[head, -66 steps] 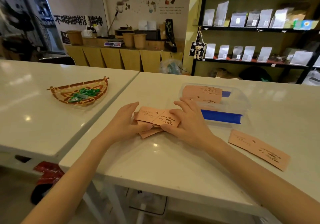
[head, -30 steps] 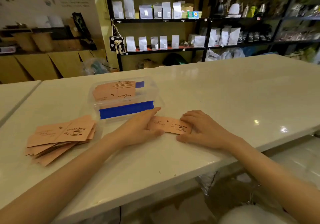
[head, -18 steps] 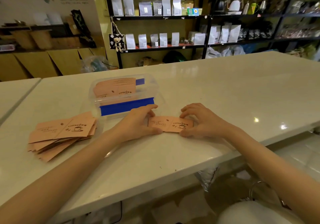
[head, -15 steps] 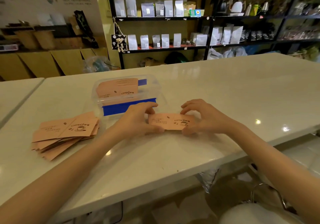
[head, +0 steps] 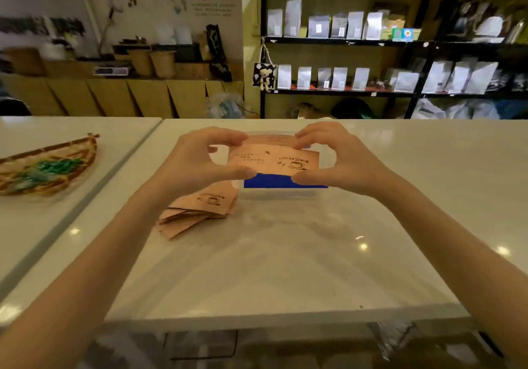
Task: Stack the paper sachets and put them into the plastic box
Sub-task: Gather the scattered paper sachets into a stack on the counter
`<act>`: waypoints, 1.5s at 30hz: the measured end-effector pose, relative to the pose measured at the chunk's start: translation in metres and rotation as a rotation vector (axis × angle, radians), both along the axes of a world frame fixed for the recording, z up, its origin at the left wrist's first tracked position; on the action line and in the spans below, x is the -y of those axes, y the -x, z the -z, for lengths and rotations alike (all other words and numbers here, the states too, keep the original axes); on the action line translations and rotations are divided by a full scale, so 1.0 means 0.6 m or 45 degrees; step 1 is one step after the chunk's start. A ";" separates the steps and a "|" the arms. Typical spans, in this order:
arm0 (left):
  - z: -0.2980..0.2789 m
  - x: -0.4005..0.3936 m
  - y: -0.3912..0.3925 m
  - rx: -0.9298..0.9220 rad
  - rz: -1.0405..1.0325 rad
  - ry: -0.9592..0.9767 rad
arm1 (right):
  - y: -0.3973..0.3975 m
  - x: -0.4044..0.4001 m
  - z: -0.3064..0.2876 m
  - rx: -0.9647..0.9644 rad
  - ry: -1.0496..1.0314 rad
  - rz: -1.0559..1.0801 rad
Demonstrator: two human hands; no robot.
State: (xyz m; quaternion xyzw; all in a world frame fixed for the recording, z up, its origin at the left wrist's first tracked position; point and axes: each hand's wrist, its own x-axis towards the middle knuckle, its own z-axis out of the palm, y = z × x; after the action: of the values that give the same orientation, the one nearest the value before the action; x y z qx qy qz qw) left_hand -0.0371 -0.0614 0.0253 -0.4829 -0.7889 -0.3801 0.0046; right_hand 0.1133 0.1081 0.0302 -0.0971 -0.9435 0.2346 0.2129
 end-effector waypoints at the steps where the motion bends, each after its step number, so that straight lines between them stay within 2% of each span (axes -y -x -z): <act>1: -0.002 0.014 0.010 0.005 -0.038 0.017 | 0.018 0.008 0.001 -0.004 -0.018 -0.037; 11: 0.024 0.135 0.082 0.052 -0.290 0.201 | 0.149 0.085 0.033 0.175 -0.189 -0.322; 16: 0.049 0.153 0.098 0.082 -0.314 0.291 | 0.173 0.099 0.049 0.283 -0.243 -0.375; 23: 0.070 0.153 0.091 -0.014 -0.287 0.376 | 0.187 0.086 0.056 0.438 -0.413 -0.453; 28: 0.040 0.146 0.104 -0.013 -0.290 0.393 | 0.202 0.079 0.028 0.460 -0.337 -0.523; 31: 0.020 0.134 0.128 0.107 -0.284 0.392 | 0.226 0.072 0.002 0.648 -0.212 -0.551; 33: 0.012 0.123 0.145 0.226 -0.239 0.566 | 0.246 0.072 -0.008 0.807 -0.168 -0.586; 38: 0.011 0.092 0.171 0.494 -0.116 1.140 | 0.294 0.078 -0.010 1.112 -0.251 -0.644; 41: 0.019 0.082 0.181 0.497 -0.129 1.296 | 0.312 0.086 -0.007 1.252 -0.301 -0.678; 45: 0.021 0.073 0.186 0.516 -0.121 1.347 | 0.326 0.092 -0.003 1.304 -0.376 -0.718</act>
State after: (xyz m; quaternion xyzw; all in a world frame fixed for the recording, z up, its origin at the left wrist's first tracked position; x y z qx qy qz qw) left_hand -0.1485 -0.1050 0.0128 -0.3007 -0.8778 -0.0176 -0.3724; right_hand -0.0821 0.0530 0.0320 0.0869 -0.9381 0.0719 -0.3276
